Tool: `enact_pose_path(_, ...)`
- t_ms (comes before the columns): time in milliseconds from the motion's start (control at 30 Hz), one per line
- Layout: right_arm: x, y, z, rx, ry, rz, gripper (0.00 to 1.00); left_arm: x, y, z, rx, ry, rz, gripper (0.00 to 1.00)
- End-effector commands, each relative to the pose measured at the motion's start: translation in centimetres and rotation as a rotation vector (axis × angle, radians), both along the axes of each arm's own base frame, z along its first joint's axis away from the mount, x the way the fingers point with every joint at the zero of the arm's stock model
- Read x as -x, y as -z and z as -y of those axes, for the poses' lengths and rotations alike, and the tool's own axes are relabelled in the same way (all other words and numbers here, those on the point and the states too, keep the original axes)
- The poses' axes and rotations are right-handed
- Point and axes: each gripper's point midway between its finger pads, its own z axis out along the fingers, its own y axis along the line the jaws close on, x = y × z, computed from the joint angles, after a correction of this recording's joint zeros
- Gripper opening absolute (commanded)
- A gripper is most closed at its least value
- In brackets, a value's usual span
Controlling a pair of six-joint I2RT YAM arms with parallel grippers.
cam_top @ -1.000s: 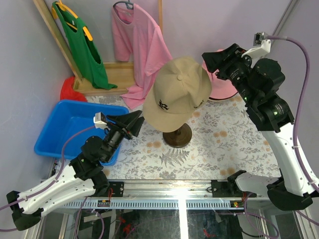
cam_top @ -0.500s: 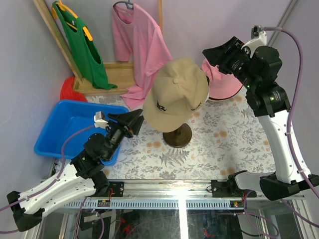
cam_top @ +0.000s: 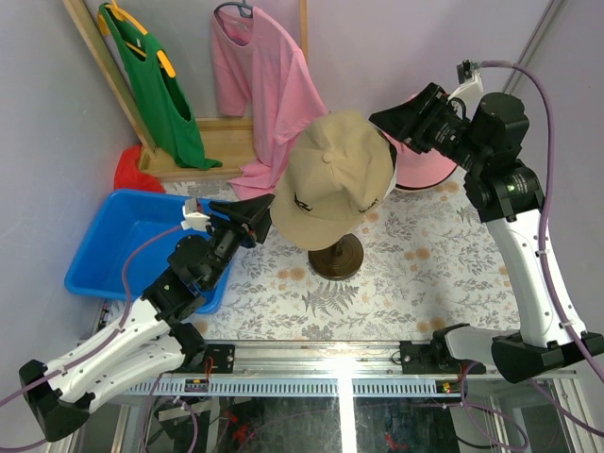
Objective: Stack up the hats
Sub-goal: Stack the hat on the hat.
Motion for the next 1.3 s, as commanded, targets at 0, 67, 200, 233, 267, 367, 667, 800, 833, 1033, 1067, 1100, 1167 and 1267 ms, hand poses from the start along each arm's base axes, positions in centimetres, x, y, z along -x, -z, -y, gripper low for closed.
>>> enact_pose_path(0, 2.3, -1.9, -0.3, -0.037, -0.070, 0.051, 0.58, 0.4, -5.0, 0.1, 0.058, 0.030, 0.115, 0.47)
enact_pose_path(67, 2.5, -1.8, -0.3, -0.043, -0.077, 0.047, 0.58, 0.3, -5.5, 0.2, 0.056, 0.035, 0.125, 0.47)
enact_pose_path(200, 2.9, -2.0, -0.2, -0.049, -0.080, 0.042, 0.57, 0.3, -6.4, 0.2, 0.058, 0.035, 0.141, 0.47)
enact_pose_path(233, 3.0, -1.8, -0.2, -0.046, -0.081, 0.038, 0.57, 0.3, -6.6, 0.1, 0.059, 0.032, 0.143, 0.47)
enact_pose_path(267, 3.0, -1.7, -0.2, -0.043, -0.082, 0.032, 0.57, 0.3, -6.8, 0.0, 0.059, 0.030, 0.145, 0.47)
enact_pose_path(367, 2.9, -1.5, -0.2, -0.036, -0.085, 0.017, 0.52, 0.2, -6.9, -0.3, 0.058, 0.019, 0.143, 0.46)
enact_pose_path(667, 2.4, 0.0, -0.4, -0.017, -0.092, -0.031, 0.26, -0.1, -6.5, -1.3, 0.057, -0.020, 0.119, 0.45)
enact_pose_path(800, 2.0, 0.1, -0.4, -0.008, -0.090, -0.038, 0.08, -0.3, -6.3, -1.8, 0.063, -0.041, 0.099, 0.41)
enact_pose_path(833, 1.8, 0.1, -0.4, -0.006, -0.086, -0.040, 0.04, -0.4, -6.1, -2.0, 0.063, -0.048, 0.091, 0.40)
enact_pose_path(1033, 0.9, -0.6, 0.3, 0.027, -0.034, -0.027, 0.00, -0.8, -6.0, -2.9, 0.087, -0.092, 0.057, 0.31)
enact_pose_path(1067, 0.8, -0.8, 0.4, 0.032, -0.024, -0.023, 0.00, -0.8, -6.0, -2.9, 0.088, -0.097, 0.053, 0.29)
enact_pose_path(1100, 0.7, -1.0, 0.5, 0.035, -0.017, -0.020, 0.00, -0.9, -6.2, -3.0, 0.088, -0.101, 0.052, 0.27)
enact_pose_path(1167, 0.4, -1.4, 0.7, 0.042, -0.002, -0.013, 0.00, -1.0, -6.5, -3.1, 0.096, -0.110, 0.051, 0.25)
enact_pose_path(1267, -0.1, -1.7, 0.7, 0.051, 0.009, -0.012, 0.00, -1.3, -6.8, -3.2, 0.101, -0.123, 0.050, 0.24)
